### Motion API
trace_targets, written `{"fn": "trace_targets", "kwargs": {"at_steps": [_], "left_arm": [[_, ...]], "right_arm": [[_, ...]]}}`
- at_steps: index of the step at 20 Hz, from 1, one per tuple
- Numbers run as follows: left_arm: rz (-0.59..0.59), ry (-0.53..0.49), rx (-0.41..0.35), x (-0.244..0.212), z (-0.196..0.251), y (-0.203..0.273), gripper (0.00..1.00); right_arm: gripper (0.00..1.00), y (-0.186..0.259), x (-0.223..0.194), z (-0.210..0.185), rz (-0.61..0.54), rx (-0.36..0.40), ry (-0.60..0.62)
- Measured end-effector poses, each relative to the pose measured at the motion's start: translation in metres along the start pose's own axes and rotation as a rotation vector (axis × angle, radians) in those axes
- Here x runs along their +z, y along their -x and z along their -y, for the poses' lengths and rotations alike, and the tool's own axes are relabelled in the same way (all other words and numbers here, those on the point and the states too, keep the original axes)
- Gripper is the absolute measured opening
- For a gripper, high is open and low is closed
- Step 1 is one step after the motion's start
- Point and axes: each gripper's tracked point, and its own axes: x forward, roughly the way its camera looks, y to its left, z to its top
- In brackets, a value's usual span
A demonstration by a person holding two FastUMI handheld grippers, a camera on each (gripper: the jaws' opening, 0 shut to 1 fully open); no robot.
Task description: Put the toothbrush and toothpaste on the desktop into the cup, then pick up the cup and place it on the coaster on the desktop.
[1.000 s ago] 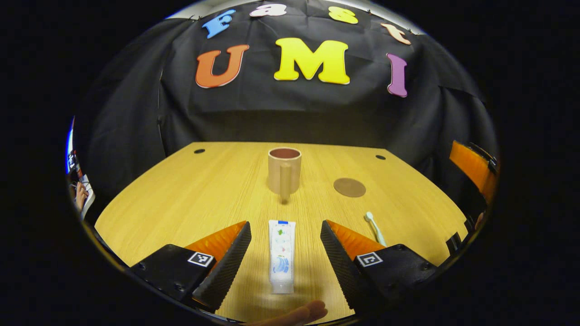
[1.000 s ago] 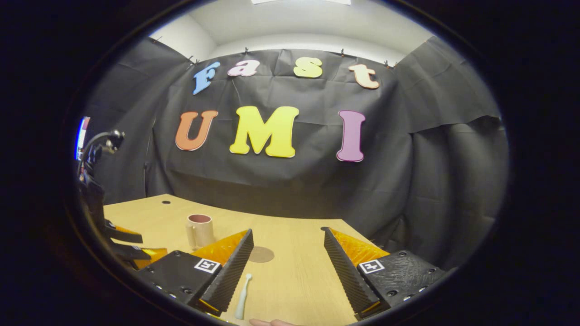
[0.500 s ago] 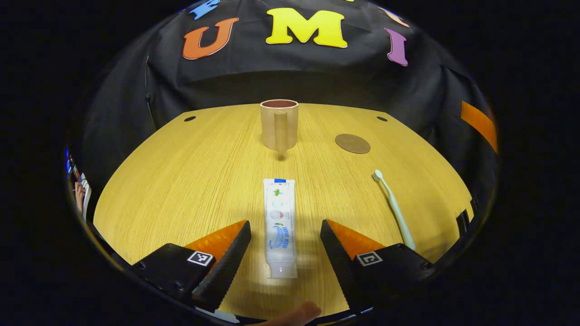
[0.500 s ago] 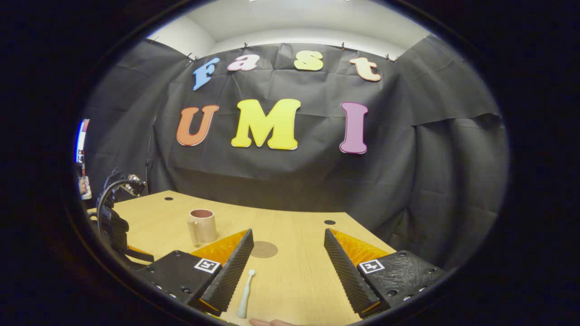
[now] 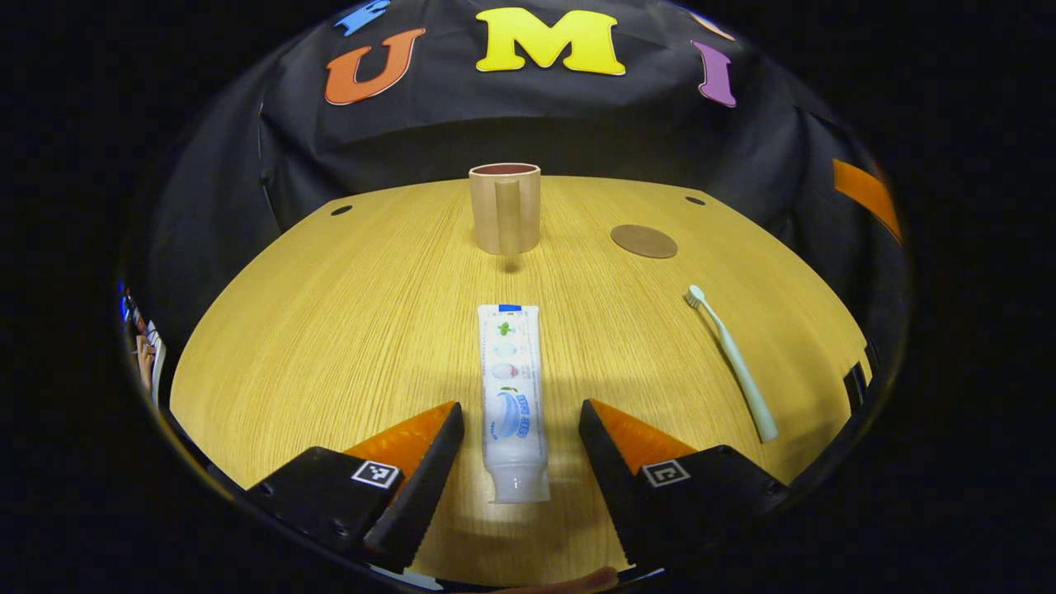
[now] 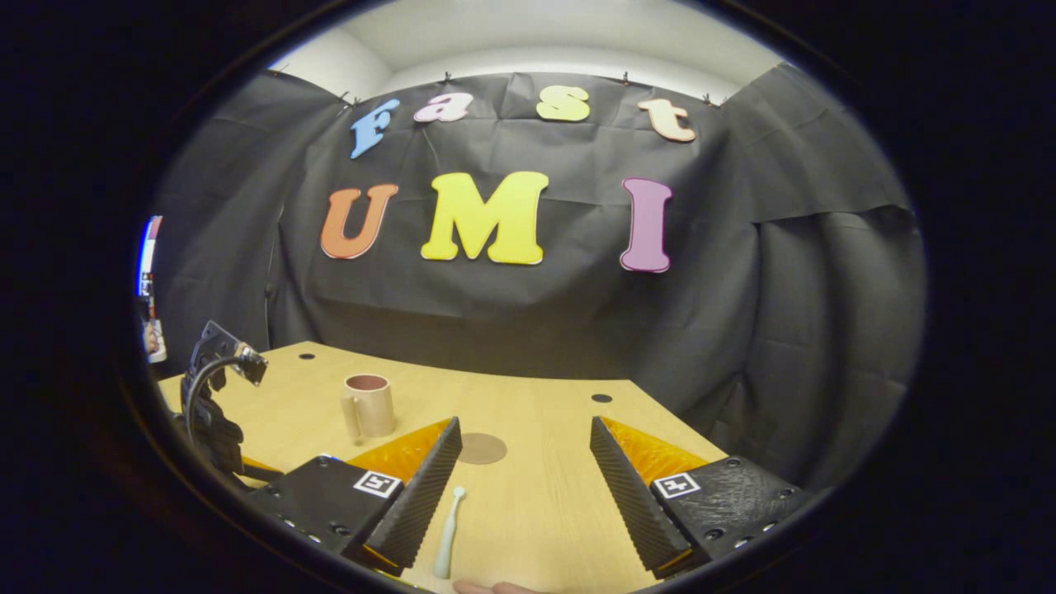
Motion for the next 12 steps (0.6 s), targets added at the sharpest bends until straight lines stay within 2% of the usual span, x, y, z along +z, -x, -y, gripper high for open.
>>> {"fn": "trace_targets", "kwargs": {"at_steps": [3, 5, 6, 7, 8, 12], "left_arm": [[0.012, 0.003, -0.003, 0.002, 0.001, -0.001, 0.82], [0.024, 0.008, 0.006, 0.002, -0.004, -0.002, 0.67], [0.027, 0.026, 0.000, 0.004, -0.004, 0.002, 0.54], [0.030, 0.035, 0.000, 0.006, -0.005, -0.002, 0.53], [0.041, 0.045, 0.001, 0.005, -0.005, -0.003, 0.45], [0.082, 0.051, 0.016, 0.010, -0.006, -0.003, 0.42]], "right_arm": [[0.96, -0.003, -0.003, 0.000, -0.014, -0.001, -0.020], [0.95, -0.007, -0.010, -0.001, -0.040, 0.004, -0.032], [0.95, -0.010, -0.016, -0.003, -0.060, 0.013, -0.031], [0.95, -0.013, -0.023, -0.002, -0.081, 0.013, -0.032], [0.95, -0.015, -0.029, -0.001, -0.097, 0.010, -0.031], [0.95, -0.022, -0.052, -0.003, -0.152, 0.000, 0.014]]}}
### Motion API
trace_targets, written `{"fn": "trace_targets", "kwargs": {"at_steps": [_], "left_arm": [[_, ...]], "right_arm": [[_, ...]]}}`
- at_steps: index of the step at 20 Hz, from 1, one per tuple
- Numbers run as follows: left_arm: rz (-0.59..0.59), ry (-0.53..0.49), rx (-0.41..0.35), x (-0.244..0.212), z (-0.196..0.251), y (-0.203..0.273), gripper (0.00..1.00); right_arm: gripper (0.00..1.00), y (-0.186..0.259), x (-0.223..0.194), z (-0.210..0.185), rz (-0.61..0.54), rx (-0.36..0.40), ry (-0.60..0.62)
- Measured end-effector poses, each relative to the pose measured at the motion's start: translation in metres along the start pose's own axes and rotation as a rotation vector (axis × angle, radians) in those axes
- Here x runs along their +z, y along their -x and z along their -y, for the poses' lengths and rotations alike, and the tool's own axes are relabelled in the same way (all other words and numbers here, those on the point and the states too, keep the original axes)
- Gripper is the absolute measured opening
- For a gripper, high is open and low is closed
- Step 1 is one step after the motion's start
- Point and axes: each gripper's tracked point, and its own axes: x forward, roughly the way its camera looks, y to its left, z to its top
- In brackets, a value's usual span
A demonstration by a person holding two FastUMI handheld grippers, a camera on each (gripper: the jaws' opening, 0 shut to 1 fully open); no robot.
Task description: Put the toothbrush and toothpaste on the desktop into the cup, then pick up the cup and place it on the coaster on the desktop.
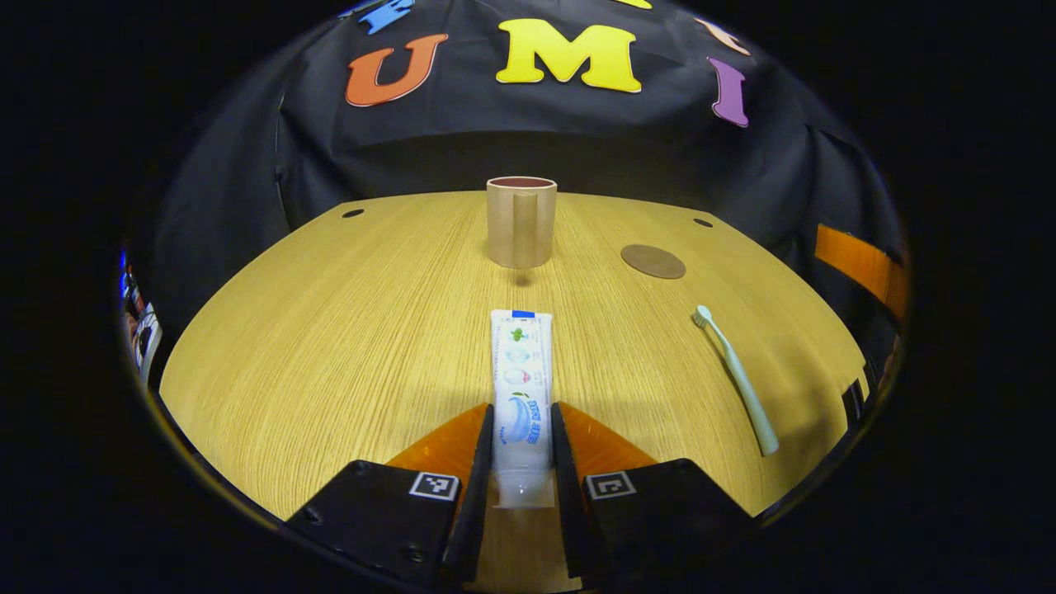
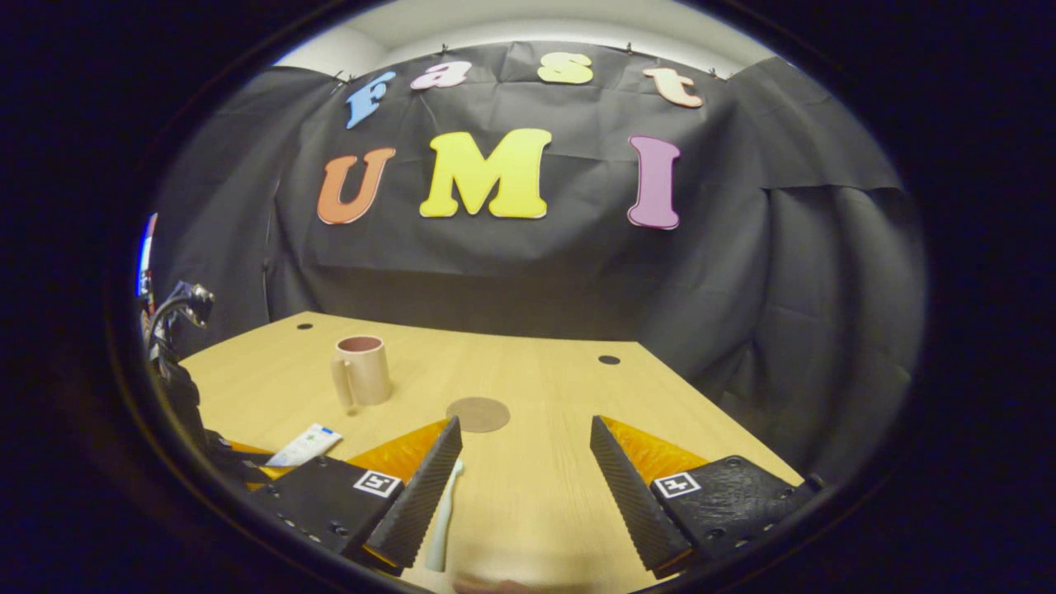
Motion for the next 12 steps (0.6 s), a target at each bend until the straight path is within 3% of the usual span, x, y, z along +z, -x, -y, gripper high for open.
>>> {"fn": "trace_targets", "kwargs": {"at_steps": [5, 6, 7, 9, 10, 12], "left_arm": [[0.060, 0.044, 0.045, 0.014, -0.013, 0.004, 0.42], [0.092, 0.054, 0.053, 0.021, -0.015, 0.009, 0.47], [0.126, 0.059, 0.055, 0.030, -0.016, 0.014, 0.42], [0.209, 0.064, 0.061, 0.047, -0.018, 0.025, 0.42], [0.253, 0.064, 0.060, 0.056, -0.017, 0.032, 0.46], [0.347, 0.057, 0.054, 0.069, -0.013, 0.044, 0.42]], "right_arm": [[0.95, -0.008, -0.015, -0.009, -0.033, 0.011, 0.026], [0.95, -0.010, -0.019, -0.011, -0.042, 0.018, 0.028], [0.95, -0.011, -0.024, -0.016, -0.057, 0.033, 0.024], [0.95, -0.015, -0.037, -0.022, -0.093, 0.044, 0.024], [0.95, -0.016, -0.044, -0.026, -0.109, 0.052, 0.028], [0.96, -0.019, -0.055, -0.036, -0.139, 0.070, 0.029]]}}
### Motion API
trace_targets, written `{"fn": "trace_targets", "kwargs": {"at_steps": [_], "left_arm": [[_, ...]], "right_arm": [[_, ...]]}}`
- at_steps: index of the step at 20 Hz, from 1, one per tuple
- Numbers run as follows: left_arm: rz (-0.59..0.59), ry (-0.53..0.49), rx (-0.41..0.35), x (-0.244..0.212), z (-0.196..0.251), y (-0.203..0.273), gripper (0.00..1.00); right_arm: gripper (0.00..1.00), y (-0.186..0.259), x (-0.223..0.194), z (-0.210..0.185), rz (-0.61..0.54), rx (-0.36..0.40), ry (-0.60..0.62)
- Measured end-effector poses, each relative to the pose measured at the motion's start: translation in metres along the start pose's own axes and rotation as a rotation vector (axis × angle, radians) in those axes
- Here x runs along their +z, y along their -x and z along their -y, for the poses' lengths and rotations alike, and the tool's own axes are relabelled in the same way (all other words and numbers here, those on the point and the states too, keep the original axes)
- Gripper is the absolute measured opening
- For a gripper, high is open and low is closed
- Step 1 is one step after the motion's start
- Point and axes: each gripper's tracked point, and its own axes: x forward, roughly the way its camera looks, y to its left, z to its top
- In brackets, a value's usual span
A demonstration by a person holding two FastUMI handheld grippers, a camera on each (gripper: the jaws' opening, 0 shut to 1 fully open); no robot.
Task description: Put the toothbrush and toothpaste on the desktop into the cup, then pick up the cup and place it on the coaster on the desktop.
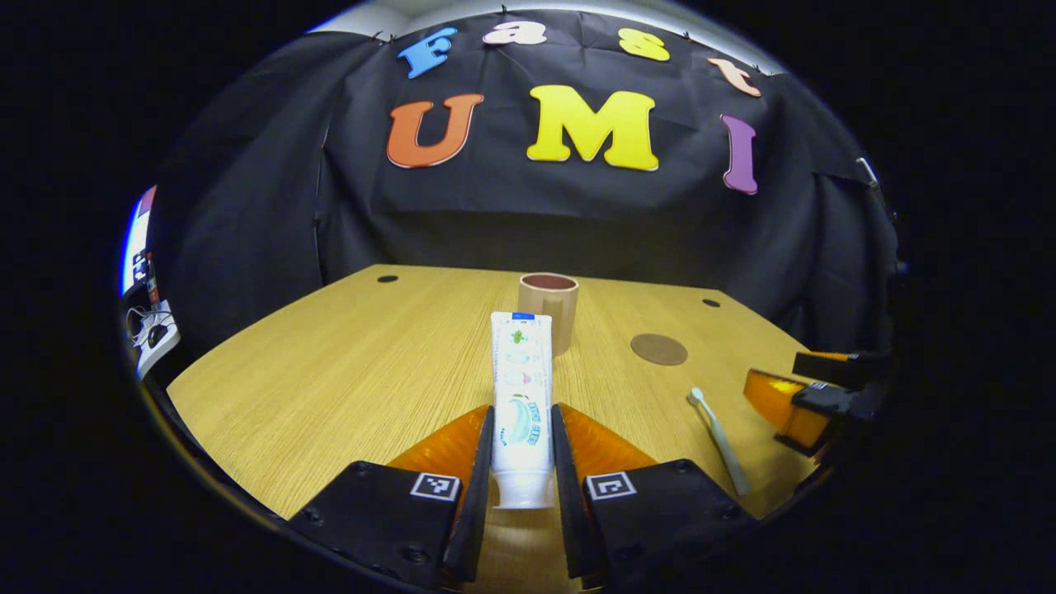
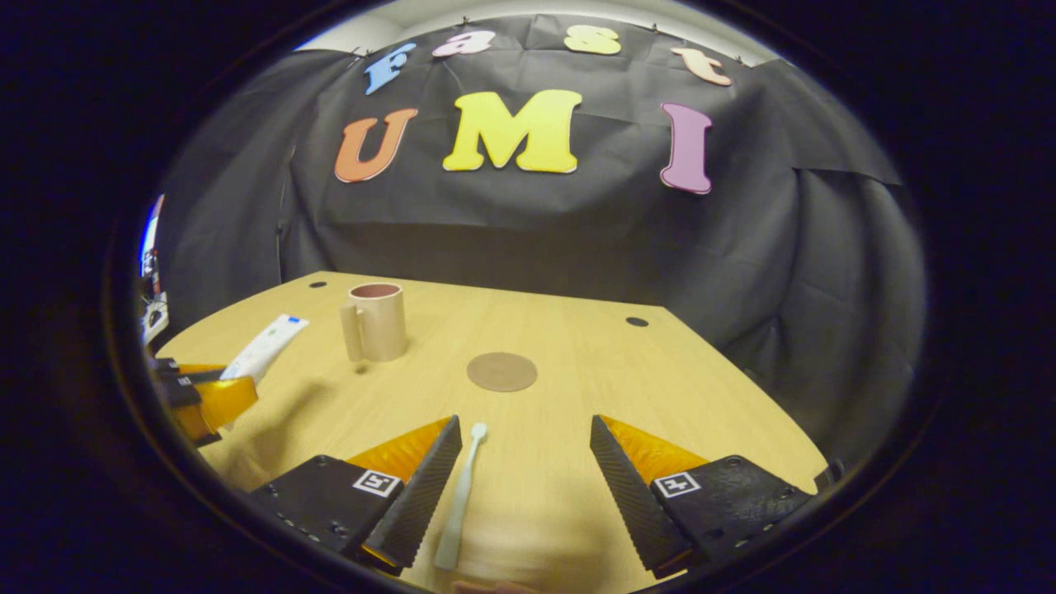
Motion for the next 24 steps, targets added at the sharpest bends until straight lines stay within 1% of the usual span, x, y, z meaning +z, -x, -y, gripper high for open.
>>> {"fn": "trace_targets", "kwargs": {"at_steps": [1, 2, 3, 5, 6, 7, 8, 9, 10, 11, 12, 13, 14, 15, 16, 18, 20, 21, 22, 23, 24], "left_arm": [[0.042, 0.006, -0.006, 0.008, 0.002, 0.003, 0.42], [0.077, 0.025, -0.010, 0.015, 0.002, 0.007, 0.41], [0.102, 0.041, -0.018, 0.020, 0.003, 0.009, 0.41], [0.147, 0.065, -0.035, 0.029, 0.005, 0.013, 0.41], [0.164, 0.073, -0.041, 0.033, 0.005, 0.015, 0.46], [0.176, 0.073, -0.048, 0.035, 0.006, 0.017, 0.46], [0.179, 0.066, -0.054, 0.040, 0.007, 0.017, 0.41], [0.185, 0.065, -0.053, 0.039, 0.007, 0.018, 0.46], [0.185, 0.063, -0.056, 0.038, 0.009, 0.018, 0.41], [0.175, 0.057, -0.064, 0.034, 0.012, 0.017, 0.41], [0.166, 0.063, -0.068, 0.031, 0.013, 0.016, 0.41], [0.159, 0.070, -0.074, 0.030, 0.014, 0.015, 0.46], [0.149, 0.073, -0.078, 0.028, 0.016, 0.014, 0.41], [0.141, 0.072, -0.074, 0.026, 0.016, 0.013, 0.41], [0.140, 0.072, -0.069, 0.026, 0.014, 0.013, 0.41], [0.135, 0.072, -0.069, 0.024, 0.014, 0.012, 0.41], [0.131, 0.075, -0.073, 0.023, 0.015, 0.012, 0.41], [0.125, 0.073, -0.074, 0.022, 0.016, 0.012, 0.41], [0.124, 0.072, -0.073, 0.021, 0.015, 0.011, 0.41], [0.123, 0.069, -0.066, 0.020, 0.014, 0.011, 0.41], [0.120, 0.067, -0.060, 0.019, 0.013, 0.010, 0.41]], "right_arm": [[0.97, -0.003, -0.004, -0.005, -0.007, 0.010, -0.001], [0.95, -0.008, -0.007, -0.009, -0.016, 0.015, -0.001], [0.96, -0.013, -0.011, -0.012, -0.032, 0.017, 0.000], [0.95, -0.024, -0.023, -0.015, -0.079, 0.021, -0.015], [0.95, -0.027, -0.033, -0.017, -0.113, 0.022, -0.027], [0.97, -0.030, -0.041, -0.019, -0.152, 0.026, -0.041], [0.97, -0.031, -0.050, -0.020, -0.202, 0.030, -0.060], [0.95, -0.033, -0.049, -0.019, -0.207, 0.030, -0.084], [0.94, -0.034, -0.045, -0.015, -0.189, 0.010, -0.088], [0.91, -0.034, -0.044, -0.013, -0.179, 0.005, -0.082], [0.89, -0.034, -0.048, -0.015, -0.196, 0.010, -0.083], [0.84, -0.033, -0.053, -0.019, -0.225, 0.033, -0.098], [0.79, -0.033, -0.058, -0.024, -0.256, 0.053, -0.106], [0.82, -0.031, -0.058, -0.025, -0.254, 0.054, -0.097], [0.80, -0.033, -0.059, -0.024, -0.256, 0.053, -0.089], [0.78, -0.031, -0.059, -0.028, -0.261, 0.066, -0.090], [0.60, -0.031, -0.059, -0.029, -0.264, 0.072, -0.081], [0.56, -0.032, -0.058, -0.033, -0.266, 0.095, -0.081], [0.55, -0.031, -0.059, -0.033, -0.269, 0.104, -0.095], [0.38, -0.034, -0.057, -0.030, -0.267, 0.098, -0.118], [0.38, -0.036, -0.057, -0.026, -0.271, 0.103, -0.158]]}}
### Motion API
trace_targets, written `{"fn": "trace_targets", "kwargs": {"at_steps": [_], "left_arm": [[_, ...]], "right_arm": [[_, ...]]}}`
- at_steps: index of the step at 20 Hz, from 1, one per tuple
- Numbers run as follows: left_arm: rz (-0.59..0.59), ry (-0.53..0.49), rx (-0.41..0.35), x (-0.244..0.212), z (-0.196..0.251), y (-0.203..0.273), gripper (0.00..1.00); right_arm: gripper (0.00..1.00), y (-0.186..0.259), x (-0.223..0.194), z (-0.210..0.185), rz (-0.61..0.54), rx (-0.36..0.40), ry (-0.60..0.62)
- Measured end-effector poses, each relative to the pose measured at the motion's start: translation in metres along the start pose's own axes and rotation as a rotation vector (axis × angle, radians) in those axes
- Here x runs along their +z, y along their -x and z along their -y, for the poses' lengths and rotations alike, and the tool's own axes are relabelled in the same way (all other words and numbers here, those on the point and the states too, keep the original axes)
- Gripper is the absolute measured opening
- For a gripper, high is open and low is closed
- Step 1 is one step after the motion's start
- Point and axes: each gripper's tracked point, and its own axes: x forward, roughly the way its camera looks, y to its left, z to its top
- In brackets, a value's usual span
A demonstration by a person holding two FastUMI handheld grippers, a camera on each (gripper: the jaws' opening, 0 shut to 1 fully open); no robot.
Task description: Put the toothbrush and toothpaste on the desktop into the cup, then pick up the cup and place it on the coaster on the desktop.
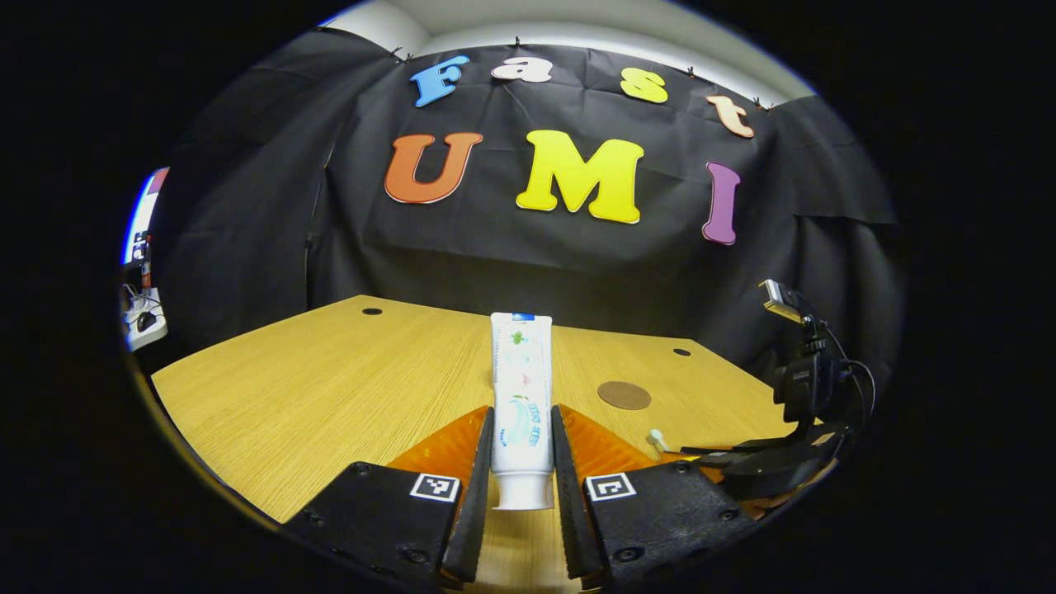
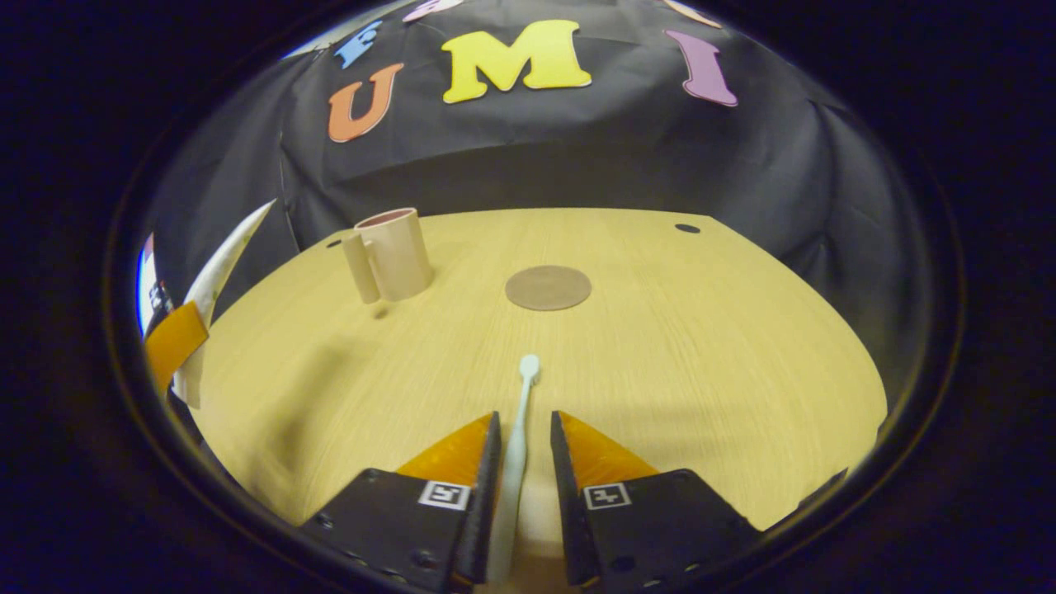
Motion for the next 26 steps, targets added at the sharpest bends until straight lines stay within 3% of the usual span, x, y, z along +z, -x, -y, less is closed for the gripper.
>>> {"fn": "trace_targets", "kwargs": {"at_steps": [1, 3, 5, 12, 26], "left_arm": [[-0.002, 0.001, 0.000, 0.000, 0.000, -0.001, 0.41], [-0.008, 0.008, -0.002, -0.002, 0.000, -0.002, 0.41], [-0.017, 0.008, 0.000, -0.005, -0.001, -0.003, 0.41], [-0.021, 0.002, 0.009, -0.007, -0.006, -0.006, 0.41], [0.019, -0.021, -0.015, 0.001, 0.002, -0.002, 0.41]], "right_arm": [[0.16, -0.001, 0.000, 0.000, -0.009, 0.015, -0.026], [0.15, -0.003, 0.000, 0.000, -0.007, 0.030, -0.010], [0.06, -0.001, 0.002, 0.000, -0.001, 0.042, 0.000], [0.06, 0.014, 0.014, -0.010, 0.088, 0.077, 0.025], [0.06, 0.120, 0.106, 0.005, 0.500, 0.041, 0.004]]}}
